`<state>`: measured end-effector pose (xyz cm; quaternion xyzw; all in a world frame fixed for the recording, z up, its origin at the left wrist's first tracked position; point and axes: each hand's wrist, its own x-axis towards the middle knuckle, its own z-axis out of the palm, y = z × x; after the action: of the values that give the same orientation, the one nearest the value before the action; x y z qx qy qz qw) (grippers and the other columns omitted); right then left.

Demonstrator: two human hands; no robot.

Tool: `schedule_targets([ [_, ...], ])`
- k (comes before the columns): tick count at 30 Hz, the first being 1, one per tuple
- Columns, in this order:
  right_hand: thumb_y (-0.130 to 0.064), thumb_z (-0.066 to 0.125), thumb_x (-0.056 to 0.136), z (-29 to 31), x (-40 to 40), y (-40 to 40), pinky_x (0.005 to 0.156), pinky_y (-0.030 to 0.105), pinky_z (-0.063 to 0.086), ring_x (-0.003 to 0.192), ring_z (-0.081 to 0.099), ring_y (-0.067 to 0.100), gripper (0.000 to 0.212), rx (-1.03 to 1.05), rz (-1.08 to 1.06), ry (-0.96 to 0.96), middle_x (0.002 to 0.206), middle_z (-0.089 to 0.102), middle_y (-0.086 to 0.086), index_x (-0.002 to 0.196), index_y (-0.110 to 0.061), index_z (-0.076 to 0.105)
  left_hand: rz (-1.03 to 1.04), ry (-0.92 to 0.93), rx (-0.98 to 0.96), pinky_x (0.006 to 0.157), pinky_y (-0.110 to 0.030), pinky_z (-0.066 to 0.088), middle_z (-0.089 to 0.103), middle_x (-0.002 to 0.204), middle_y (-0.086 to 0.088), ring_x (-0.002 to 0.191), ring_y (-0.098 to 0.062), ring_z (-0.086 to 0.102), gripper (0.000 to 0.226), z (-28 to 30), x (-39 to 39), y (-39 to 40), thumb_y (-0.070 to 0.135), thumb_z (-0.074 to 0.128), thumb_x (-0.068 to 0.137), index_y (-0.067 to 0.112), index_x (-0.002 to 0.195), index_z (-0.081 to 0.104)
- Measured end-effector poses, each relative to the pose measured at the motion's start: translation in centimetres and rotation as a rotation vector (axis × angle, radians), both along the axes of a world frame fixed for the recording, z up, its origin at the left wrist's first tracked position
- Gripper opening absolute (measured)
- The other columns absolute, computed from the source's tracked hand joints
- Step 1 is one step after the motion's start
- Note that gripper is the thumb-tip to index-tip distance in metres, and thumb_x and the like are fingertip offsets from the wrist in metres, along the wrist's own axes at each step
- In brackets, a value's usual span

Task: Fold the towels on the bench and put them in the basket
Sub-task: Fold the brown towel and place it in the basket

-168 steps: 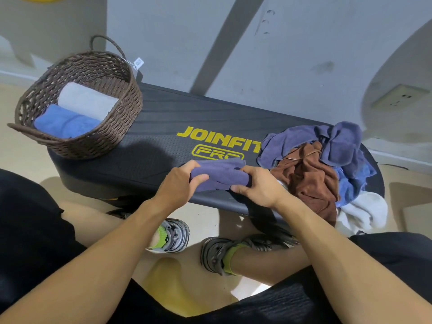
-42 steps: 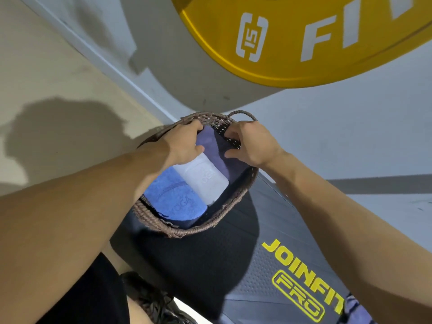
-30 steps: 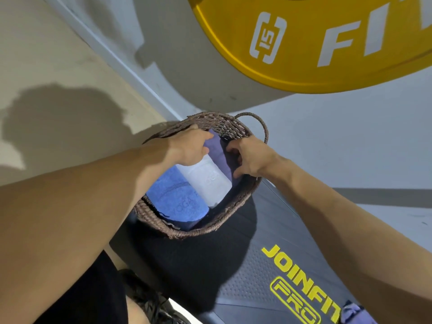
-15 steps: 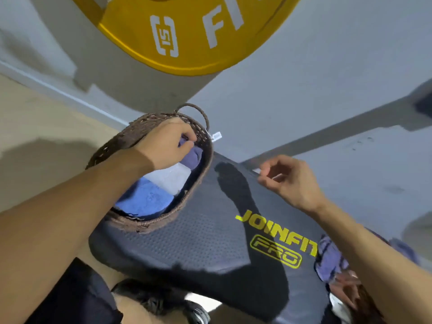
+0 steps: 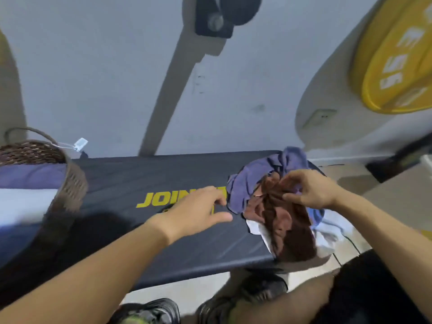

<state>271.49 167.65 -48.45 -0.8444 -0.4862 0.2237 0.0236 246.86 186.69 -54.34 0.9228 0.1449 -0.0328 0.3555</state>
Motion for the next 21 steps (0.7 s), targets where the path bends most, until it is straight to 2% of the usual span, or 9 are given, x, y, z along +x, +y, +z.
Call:
schedule_targets([
  [2,-0.03,0.077,0.08,-1.7,1.6,-1.6,0.086,0.019,0.042,0.102,0.056,0.013,0.039,-0.02,-0.021,-0.047,0.11,0.068,0.0,0.117,-0.02,0.069,0.036,-0.034,-0.067,0.083,-0.024,0.041,0.055,0.108,0.008,0.104,-0.013,0.057,0.04,-1.1,3.4,-3.1,0.05,0.069,0.085,0.024,0.115,0.06],
  [4,-0.038,0.079,0.077,-2.8,2.7,-2.4,0.095,0.028,0.045,0.111,0.053,0.017,0.06,-0.066,-0.068,0.016,0.121,0.064,0.001,0.131,-0.019,0.06,0.096,-0.042,-0.141,0.084,-0.023,0.042,0.054,0.117,0.006,0.106,-0.011,0.055,0.046,-1.8,6.7,-5.6,0.048,0.069,0.086,0.025,0.124,0.056],
  [7,-0.041,0.082,0.073,-4.0,3.4,-2.3,0.086,0.025,0.047,0.103,0.058,0.015,0.072,-0.079,-0.113,0.161,0.12,0.062,-0.001,0.135,-0.02,0.053,0.159,-0.023,-0.303,0.079,-0.011,0.039,0.05,0.123,0.009,0.104,-0.005,0.054,0.058,-3.1,10.5,-9.0,0.051,0.071,0.082,0.032,0.133,0.05],
  [8,-0.04,0.083,0.073,-4.4,3.4,-2.0,0.082,0.025,0.046,0.097,0.058,0.014,0.07,-0.076,-0.113,0.189,0.114,0.062,-0.003,0.133,-0.021,0.053,0.165,-0.009,-0.337,0.08,-0.01,0.038,0.049,0.124,0.011,0.106,-0.004,0.053,0.061,-3.6,11.4,-10.1,0.053,0.072,0.081,0.034,0.134,0.048],
  [10,-0.034,0.083,0.072,-5.1,3.4,-1.4,0.075,0.029,0.048,0.089,0.06,0.017,0.059,-0.066,-0.109,0.226,0.102,0.062,-0.006,0.123,-0.021,0.056,0.18,0.002,-0.274,0.085,-0.012,0.036,0.047,0.123,0.012,0.107,-0.003,0.048,0.066,-4.7,12.6,-11.8,0.053,0.074,0.079,0.031,0.135,0.048],
  [12,-0.025,0.082,0.074,-5.4,3.4,-0.7,0.07,0.034,0.055,0.083,0.068,0.024,0.043,-0.069,-0.11,0.275,0.096,0.068,0.0,0.111,-0.019,0.061,0.268,-0.07,-0.217,0.083,-0.007,0.035,0.051,0.116,0.009,0.102,-0.004,0.051,0.059,-5.5,13.0,-12.6,0.04,0.082,0.075,0.022,0.126,0.058],
  [16,-0.017,0.081,0.078,-4.8,3.7,0.2,0.058,0.029,0.057,0.063,0.072,0.021,0.02,-0.117,-0.076,0.368,0.078,0.072,0.003,0.093,-0.014,0.069,0.395,-0.203,-0.306,0.079,-0.007,0.044,0.068,0.097,0.006,0.088,-0.001,0.064,0.032,-5.3,12.4,-12.3,0.016,0.088,0.068,0.018,0.095,0.07],
  [18,-0.014,0.08,0.08,-4.1,3.2,0.5,0.057,0.027,0.058,0.058,0.072,0.017,0.015,-0.093,-0.068,0.431,0.072,0.073,0.002,0.089,-0.014,0.069,0.411,-0.168,-0.373,0.075,-0.01,0.049,0.073,0.09,0.009,0.084,0.002,0.067,0.025,-4.6,11.6,-11.6,0.013,0.085,0.071,0.021,0.092,0.072],
  [21,-0.02,0.08,0.081,-3.1,2.2,1.0,0.05,0.019,0.05,0.055,0.07,0.011,0.017,-0.017,-0.065,0.539,0.069,0.071,-0.004,0.09,-0.019,0.066,0.421,-0.178,-0.394,0.075,-0.011,0.052,0.075,0.088,0.013,0.083,0.0,0.07,0.023,-3.2,9.8,-10.4,0.008,0.08,0.077,0.024,0.092,0.073],
])
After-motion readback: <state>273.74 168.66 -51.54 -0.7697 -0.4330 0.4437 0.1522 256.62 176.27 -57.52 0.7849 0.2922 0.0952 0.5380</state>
